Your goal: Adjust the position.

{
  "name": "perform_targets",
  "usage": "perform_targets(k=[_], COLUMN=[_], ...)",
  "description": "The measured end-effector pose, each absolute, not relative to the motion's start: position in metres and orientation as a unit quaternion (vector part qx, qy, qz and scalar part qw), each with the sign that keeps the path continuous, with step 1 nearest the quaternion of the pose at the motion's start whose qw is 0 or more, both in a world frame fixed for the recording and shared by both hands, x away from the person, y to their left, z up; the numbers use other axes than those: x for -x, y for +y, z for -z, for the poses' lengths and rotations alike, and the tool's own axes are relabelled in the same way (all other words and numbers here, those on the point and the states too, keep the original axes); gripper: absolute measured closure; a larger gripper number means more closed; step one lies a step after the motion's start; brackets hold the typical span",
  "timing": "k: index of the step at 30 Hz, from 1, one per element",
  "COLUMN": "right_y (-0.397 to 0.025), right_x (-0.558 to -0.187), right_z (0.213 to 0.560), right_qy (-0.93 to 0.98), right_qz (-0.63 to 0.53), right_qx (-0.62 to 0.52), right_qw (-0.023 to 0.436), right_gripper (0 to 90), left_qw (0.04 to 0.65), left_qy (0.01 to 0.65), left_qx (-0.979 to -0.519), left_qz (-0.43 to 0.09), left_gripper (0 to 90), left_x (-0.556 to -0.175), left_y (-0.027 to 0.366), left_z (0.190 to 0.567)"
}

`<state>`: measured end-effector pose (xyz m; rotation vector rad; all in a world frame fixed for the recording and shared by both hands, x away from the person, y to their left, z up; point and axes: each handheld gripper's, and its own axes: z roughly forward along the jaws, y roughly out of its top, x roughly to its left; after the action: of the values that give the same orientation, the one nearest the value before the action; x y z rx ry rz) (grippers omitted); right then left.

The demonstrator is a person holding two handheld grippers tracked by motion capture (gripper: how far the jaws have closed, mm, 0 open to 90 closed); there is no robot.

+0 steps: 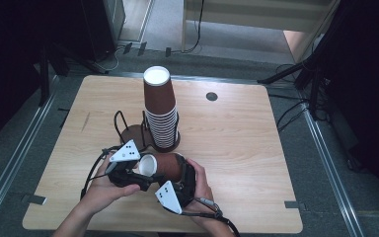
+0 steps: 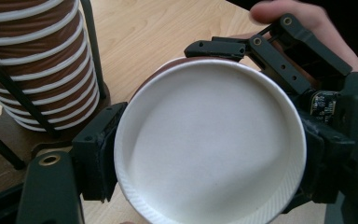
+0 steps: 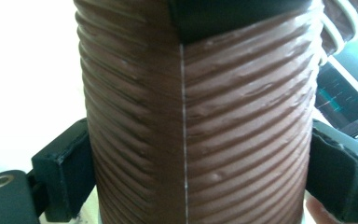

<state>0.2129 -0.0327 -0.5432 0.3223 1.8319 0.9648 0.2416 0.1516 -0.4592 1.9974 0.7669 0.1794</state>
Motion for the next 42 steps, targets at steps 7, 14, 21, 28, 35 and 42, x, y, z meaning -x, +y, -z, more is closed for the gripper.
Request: perform_targets(k=[7, 14, 21, 28, 35, 42], right_y=[-0.036, -0.038, -0.04, -0.044, -0.047, -0.05], right_x=[-0.212, -0.208, -0.204, -0.201, -0.199, -0.199], right_z=[0.539, 0.533, 0.519, 0.506, 0.5, 0.494], right_qy=[0.764, 0.754, 0.738, 0.721, 0.717, 0.71], right_qz=[-0.412, -0.426, -0.446, -0.471, -0.49, -0.513], right_qx=[-0.138, -0.141, -0.14, -0.154, -0.169, -0.183], right_qw=[0.478, 0.479, 0.487, 0.485, 0.466, 0.446], right_gripper=[0.0, 0.0, 0.0, 0.0, 0.0, 0.0], left_qw=[0.481, 0.489, 0.514, 0.56, 0.589, 0.619], left_qy=[0.322, 0.319, 0.326, 0.334, 0.33, 0.337], left_qx=[-0.812, -0.81, -0.79, -0.749, -0.722, -0.69], left_qz=[-0.069, -0.054, -0.077, -0.124, -0.152, -0.166], left_gripper=[23.5, 24.2, 24.2, 24.0, 23.9, 23.9], left_x=[-0.244, -0.245, -0.245, -0.244, -0.242, -0.241], left_y=[0.154, 0.156, 0.161, 0.171, 0.178, 0.187], left_z=[0.461, 0.459, 0.456, 0.453, 0.449, 0.448])
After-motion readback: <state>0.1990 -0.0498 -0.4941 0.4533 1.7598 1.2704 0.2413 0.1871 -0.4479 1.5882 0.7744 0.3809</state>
